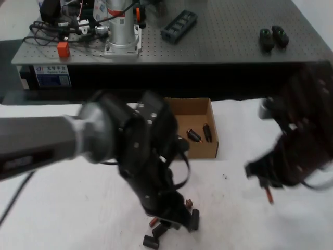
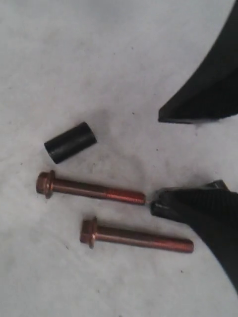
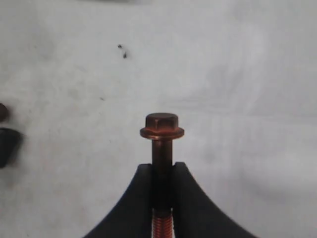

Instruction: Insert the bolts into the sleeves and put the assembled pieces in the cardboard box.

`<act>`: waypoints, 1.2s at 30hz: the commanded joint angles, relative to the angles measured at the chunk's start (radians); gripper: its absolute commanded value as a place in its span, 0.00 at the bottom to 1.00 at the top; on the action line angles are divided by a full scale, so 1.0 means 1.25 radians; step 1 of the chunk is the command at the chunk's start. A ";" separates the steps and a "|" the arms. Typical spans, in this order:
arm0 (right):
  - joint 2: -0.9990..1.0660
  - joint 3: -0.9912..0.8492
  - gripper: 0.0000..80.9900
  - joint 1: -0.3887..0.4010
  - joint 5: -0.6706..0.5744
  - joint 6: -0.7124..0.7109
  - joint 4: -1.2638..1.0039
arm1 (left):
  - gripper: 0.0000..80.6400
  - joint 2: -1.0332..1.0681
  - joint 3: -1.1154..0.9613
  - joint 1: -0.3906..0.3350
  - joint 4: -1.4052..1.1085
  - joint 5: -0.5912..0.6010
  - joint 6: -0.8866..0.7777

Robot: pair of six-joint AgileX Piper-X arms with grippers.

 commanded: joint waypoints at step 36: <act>-0.265 0.144 0.06 -0.017 -0.086 0.053 -0.079 | 0.01 0.181 -0.272 -0.027 0.122 -0.031 -0.078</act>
